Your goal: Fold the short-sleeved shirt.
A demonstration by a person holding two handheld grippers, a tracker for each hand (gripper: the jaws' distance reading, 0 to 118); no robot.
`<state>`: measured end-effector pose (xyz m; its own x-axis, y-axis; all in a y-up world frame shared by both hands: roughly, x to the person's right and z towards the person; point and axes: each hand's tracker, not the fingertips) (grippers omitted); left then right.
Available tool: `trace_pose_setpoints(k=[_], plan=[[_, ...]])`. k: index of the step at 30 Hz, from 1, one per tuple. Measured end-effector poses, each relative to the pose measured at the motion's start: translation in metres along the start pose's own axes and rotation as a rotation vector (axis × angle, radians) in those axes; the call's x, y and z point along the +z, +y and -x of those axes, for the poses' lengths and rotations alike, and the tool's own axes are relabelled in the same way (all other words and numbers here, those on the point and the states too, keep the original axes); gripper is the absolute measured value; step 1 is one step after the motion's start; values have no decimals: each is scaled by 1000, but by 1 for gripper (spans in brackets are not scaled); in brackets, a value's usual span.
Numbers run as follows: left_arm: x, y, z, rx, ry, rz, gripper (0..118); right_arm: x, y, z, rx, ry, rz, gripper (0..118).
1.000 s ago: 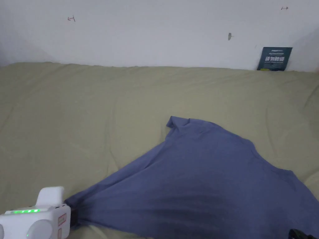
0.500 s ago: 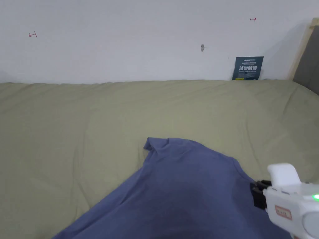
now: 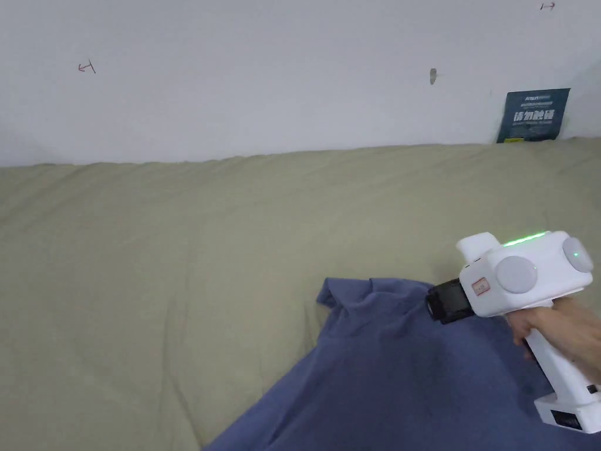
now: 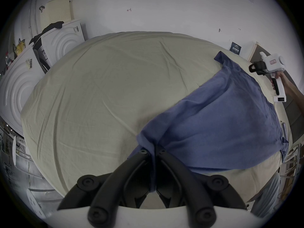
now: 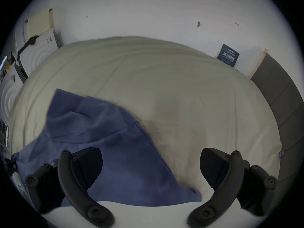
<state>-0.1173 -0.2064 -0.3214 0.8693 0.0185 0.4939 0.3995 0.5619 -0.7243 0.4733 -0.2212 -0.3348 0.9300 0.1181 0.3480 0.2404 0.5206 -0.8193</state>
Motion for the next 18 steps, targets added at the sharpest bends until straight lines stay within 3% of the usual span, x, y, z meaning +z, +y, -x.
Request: trace_pose_setpoints(k=[4, 5, 6, 7, 8, 10, 11, 13, 15, 18], plan=[[-4, 1, -1, -9, -2, 7, 0, -34, 0, 4, 22, -35, 84, 115], [-5, 1, -1, -10, -3, 11, 0, -32, -1, 5, 14, -38, 66, 104], [-5, 2, -2, -9, -3, 13, 0, -27, 2, 5, 5, -34, 70, 83], [-5, 3, -2, -13, -2, 16, 0, -23, 1, 6, -6, 32, 71, 45], [-6, 5, -3, -23, 1, 20, 0, -12, 1, 11, 22, 0, 51, 6], [-6, 3, -1, -33, 5, 26, 0, 7, 2, 22, 125, -11, 3, 1], [-6, 5, -1, -37, 7, 32, 0, 37, -4, 26, 151, -77, -50, 1], [-7, 4, 4, -40, 7, 34, 0, 71, -10, 23, 155, -27, -48, 1], [-4, 6, 6, -38, 6, 34, 0, 113, -16, 39, 182, -44, -112, 1], [8, 14, 8, -28, 8, 3, 1, 187, -27, 34, 174, -41, -193, 1]])
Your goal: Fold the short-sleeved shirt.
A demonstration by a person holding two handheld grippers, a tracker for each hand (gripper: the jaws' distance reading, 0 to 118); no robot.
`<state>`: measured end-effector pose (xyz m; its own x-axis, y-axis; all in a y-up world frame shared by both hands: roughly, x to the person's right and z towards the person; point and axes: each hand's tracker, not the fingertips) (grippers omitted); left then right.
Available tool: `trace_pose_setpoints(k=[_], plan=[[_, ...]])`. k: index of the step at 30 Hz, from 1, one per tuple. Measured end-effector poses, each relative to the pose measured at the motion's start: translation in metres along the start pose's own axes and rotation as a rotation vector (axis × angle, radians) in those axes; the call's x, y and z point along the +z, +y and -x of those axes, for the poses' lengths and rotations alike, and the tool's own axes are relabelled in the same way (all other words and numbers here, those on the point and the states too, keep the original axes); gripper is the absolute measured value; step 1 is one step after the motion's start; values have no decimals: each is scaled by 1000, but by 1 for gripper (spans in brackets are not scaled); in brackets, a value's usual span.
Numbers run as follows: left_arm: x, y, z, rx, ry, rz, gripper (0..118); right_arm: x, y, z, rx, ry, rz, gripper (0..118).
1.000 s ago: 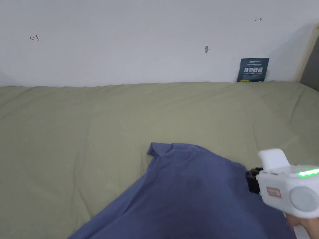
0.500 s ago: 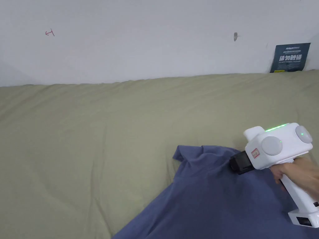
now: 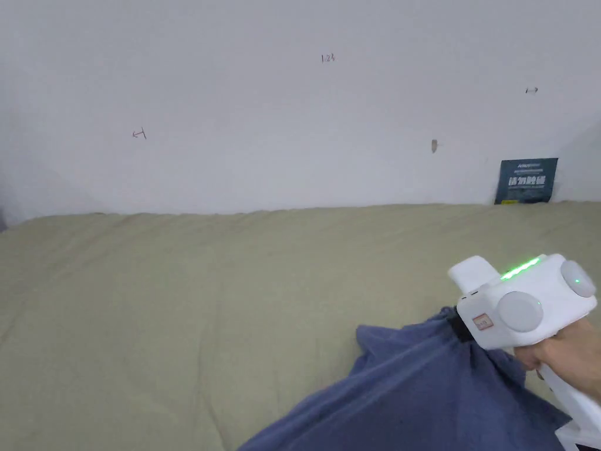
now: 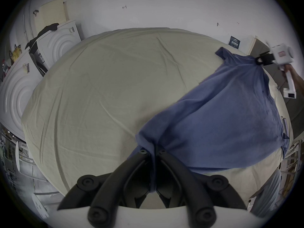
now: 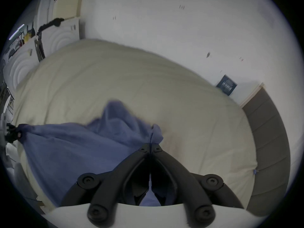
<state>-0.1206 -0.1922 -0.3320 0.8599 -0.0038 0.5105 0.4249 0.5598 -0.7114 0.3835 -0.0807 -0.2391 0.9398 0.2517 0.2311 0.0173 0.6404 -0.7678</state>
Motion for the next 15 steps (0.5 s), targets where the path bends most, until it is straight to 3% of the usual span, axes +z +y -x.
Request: trace_pose_setpoints(k=[5, 8, 11, 15], plan=[[51, 47, -2, 67, -54, -153, 1, 113, 4, -34, 6, -54, -149, 1], [91, 88, -13, 30, -49, -248, 1, 193, 3, -53, -30, -147, -301, 1], [136, 127, -29, -9, -2, -348, 1, 275, -7, -62, -88, -216, -413, 1], [205, 178, -39, 0, 30, -470, 1, 342, -10, -105, -198, -229, -481, 1]])
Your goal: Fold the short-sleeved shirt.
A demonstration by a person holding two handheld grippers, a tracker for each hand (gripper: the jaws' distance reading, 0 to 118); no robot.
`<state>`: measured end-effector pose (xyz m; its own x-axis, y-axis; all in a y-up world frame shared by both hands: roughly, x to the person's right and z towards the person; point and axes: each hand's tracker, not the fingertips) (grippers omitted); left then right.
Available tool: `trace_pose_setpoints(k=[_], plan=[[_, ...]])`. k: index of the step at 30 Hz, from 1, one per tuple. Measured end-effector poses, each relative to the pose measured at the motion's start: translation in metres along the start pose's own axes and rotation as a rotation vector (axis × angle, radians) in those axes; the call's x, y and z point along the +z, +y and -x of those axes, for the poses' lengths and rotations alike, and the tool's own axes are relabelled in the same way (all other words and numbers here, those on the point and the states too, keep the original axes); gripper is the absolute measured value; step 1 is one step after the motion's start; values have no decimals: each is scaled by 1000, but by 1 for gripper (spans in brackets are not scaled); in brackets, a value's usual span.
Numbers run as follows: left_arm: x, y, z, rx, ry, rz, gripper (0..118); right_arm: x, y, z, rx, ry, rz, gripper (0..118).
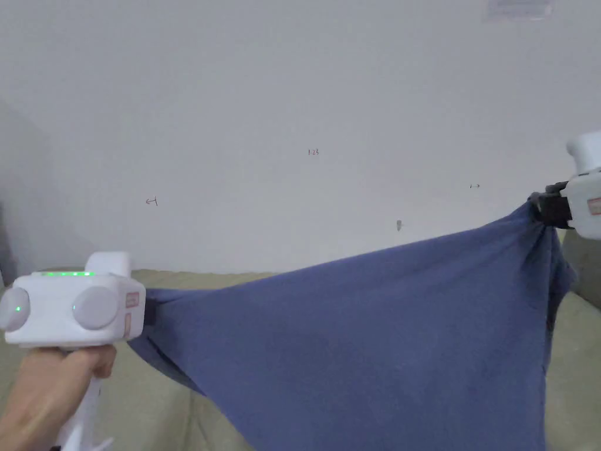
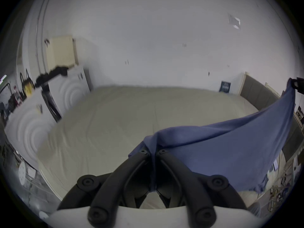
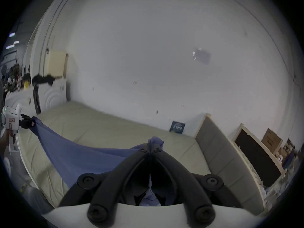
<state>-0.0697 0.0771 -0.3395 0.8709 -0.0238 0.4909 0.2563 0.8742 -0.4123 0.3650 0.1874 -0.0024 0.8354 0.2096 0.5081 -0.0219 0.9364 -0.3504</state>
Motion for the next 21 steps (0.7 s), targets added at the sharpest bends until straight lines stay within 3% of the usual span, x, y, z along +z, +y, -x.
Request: trace_pose_setpoints(k=[5, 9, 21], plan=[[61, 84, -21, -46, 17, -118, 0, 56, 37, -26, -59, -58, -107, 1], [85, 125, -29, -66, 59, -181, 0, 61, 54, -31, -85, -93, -150, 1], [86, 170, -41, -54, 141, -268, 1, 33, 82, -19, -146, -136, -204, 1]])
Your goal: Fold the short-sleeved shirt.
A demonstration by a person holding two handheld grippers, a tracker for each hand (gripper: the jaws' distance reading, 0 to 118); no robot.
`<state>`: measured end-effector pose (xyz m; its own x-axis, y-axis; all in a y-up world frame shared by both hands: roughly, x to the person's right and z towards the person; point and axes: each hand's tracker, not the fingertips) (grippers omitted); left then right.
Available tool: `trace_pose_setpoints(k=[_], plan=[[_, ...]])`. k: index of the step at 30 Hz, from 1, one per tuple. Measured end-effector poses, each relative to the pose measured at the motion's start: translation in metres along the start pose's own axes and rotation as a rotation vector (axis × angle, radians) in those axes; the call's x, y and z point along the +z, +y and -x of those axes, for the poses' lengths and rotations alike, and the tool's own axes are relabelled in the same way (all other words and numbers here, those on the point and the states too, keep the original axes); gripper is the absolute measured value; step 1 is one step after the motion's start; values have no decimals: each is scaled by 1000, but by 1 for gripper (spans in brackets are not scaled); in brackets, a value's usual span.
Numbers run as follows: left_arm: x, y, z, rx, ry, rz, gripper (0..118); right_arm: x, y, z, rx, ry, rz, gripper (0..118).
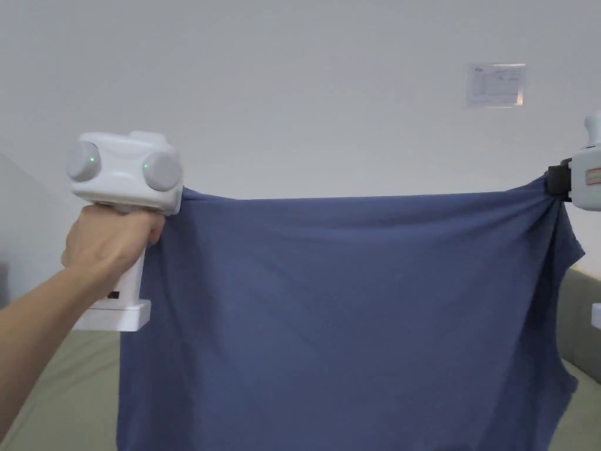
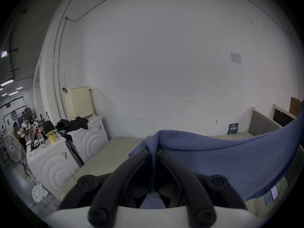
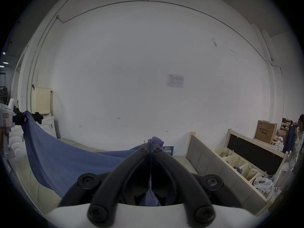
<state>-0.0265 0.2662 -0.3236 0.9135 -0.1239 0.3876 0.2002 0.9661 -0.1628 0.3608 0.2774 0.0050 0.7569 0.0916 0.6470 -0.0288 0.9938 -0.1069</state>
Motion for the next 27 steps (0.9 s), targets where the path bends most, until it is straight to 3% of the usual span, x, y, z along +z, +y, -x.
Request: trace_pose_setpoints(k=[4, 17, 22, 27], plan=[[-22, 5, -5, -2, 16, 2, 1, -28, 3, 6, 20, -15, 0, 1], [-124, 28, -43, -3, 48, -6, 1, -149, 12, 21, -19, -60, 10, 1], [-173, 31, -64, -17, 63, -7, 1, -203, 8, 26, 29, -82, 24, 1], [-222, 27, -86, -1, 83, 13, 1, -261, -2, 29, 18, -88, 42, 1]])
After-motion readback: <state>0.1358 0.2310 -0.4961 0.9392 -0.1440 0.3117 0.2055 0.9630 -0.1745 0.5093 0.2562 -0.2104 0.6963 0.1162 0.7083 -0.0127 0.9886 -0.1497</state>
